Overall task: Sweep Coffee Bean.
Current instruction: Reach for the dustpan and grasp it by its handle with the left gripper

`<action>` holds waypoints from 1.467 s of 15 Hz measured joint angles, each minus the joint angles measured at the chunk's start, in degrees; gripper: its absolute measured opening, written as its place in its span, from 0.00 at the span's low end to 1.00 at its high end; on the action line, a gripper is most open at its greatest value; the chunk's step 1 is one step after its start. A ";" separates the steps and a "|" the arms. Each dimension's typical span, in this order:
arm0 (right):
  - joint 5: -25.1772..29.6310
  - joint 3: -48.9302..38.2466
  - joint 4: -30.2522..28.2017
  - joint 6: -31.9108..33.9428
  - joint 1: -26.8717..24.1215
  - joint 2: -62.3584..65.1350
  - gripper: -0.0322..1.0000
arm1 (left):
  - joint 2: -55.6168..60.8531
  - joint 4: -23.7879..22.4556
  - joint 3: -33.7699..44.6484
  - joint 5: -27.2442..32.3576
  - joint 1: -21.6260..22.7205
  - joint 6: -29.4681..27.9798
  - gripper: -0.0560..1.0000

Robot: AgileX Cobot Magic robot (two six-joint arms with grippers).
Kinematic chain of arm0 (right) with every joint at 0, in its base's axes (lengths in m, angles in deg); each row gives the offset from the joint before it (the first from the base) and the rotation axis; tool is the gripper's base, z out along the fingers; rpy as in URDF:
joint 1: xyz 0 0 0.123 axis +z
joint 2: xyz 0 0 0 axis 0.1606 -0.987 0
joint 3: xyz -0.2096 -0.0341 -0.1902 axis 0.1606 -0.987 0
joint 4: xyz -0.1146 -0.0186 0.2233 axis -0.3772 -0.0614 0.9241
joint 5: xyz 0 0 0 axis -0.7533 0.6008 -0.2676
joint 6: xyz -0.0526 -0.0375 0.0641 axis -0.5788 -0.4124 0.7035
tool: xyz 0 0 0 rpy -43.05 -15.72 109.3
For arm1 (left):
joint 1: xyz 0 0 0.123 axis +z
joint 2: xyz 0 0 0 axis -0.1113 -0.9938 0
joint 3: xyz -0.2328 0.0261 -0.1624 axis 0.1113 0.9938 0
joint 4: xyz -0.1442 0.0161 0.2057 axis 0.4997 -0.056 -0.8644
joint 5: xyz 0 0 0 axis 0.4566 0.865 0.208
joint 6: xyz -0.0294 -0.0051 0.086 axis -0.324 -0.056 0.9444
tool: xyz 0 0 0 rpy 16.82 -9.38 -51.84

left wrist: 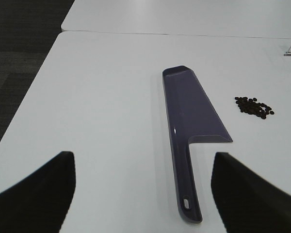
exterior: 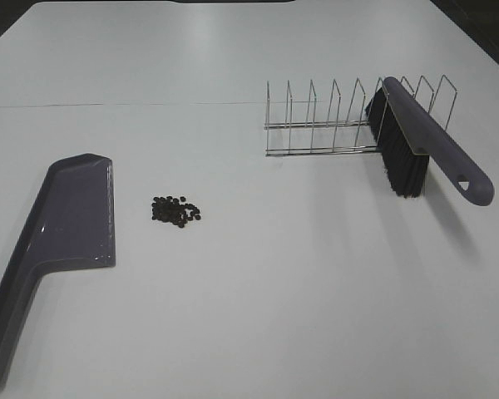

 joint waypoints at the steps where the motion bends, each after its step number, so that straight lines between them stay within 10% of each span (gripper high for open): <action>1: 0.00 0.00 0.00 0.00 0.00 0.00 0.76 | 0.00 0.00 0.00 0.00 0.00 0.00 0.72; 8: 0.00 0.00 0.00 0.00 0.00 0.00 0.76 | 0.00 0.52 0.00 0.00 0.00 0.00 0.98; 22: 0.00 0.00 -0.06 0.00 0.00 0.00 0.76 | 0.00 2.52 0.00 0.00 0.00 0.00 0.99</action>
